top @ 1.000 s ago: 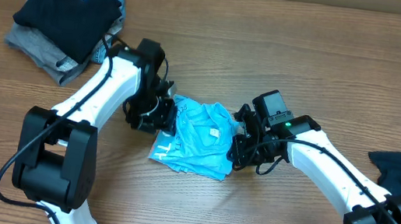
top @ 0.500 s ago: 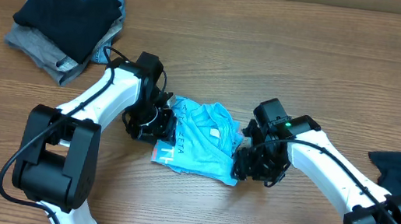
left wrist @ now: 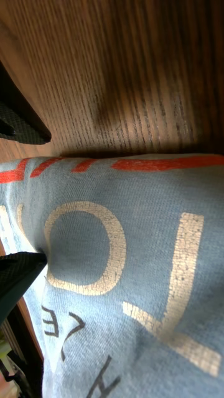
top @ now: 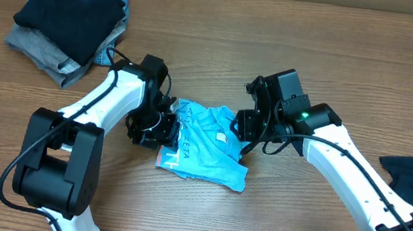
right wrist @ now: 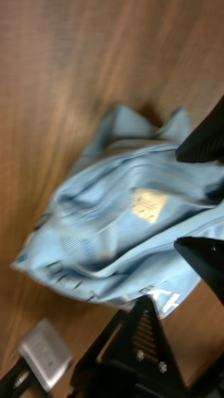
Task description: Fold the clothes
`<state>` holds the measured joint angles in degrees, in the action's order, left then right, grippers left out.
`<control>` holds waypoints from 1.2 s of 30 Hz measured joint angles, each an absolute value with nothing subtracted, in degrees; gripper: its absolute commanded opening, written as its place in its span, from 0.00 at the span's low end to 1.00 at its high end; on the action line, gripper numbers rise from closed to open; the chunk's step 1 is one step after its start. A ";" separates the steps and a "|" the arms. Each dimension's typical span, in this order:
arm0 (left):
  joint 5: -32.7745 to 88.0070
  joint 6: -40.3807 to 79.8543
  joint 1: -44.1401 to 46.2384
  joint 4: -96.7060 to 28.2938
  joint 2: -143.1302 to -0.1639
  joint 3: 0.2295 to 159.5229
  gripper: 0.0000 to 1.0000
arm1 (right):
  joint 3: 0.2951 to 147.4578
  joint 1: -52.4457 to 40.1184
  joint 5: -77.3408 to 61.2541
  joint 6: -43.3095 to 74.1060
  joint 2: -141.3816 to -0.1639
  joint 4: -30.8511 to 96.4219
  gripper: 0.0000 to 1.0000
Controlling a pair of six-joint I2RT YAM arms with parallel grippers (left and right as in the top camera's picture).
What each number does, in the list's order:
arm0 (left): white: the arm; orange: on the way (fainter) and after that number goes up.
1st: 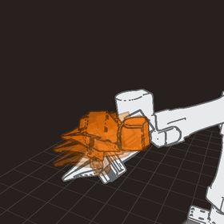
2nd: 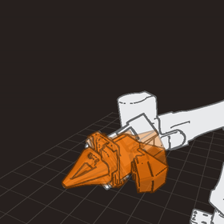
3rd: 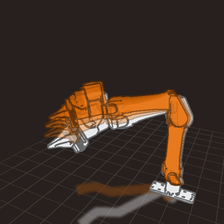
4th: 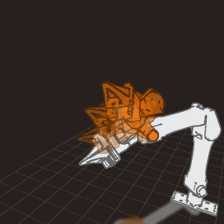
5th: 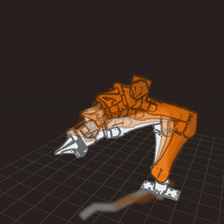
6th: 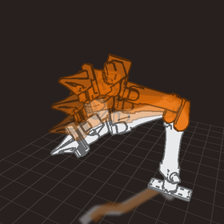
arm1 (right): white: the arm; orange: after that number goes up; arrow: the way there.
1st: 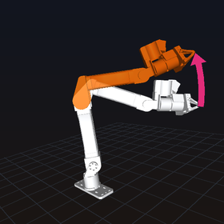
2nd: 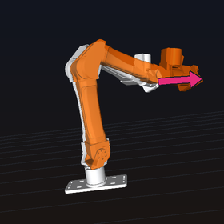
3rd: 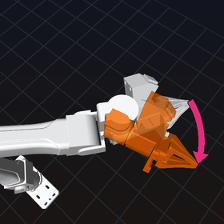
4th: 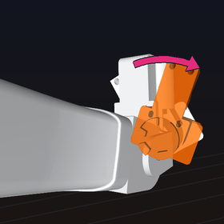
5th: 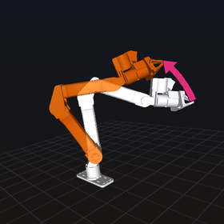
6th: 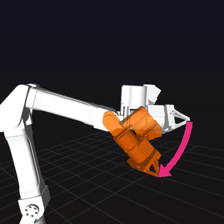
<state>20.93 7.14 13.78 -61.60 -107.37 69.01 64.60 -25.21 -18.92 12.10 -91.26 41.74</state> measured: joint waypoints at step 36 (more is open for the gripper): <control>20.78 7.18 13.78 -60.95 -107.37 68.97 0.61 | 64.58 -36.38 -2.98 19.31 -102.56 27.86 0.38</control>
<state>20.78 7.18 13.78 -60.95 -107.37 68.97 64.58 -36.38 -2.98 19.31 -102.56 27.86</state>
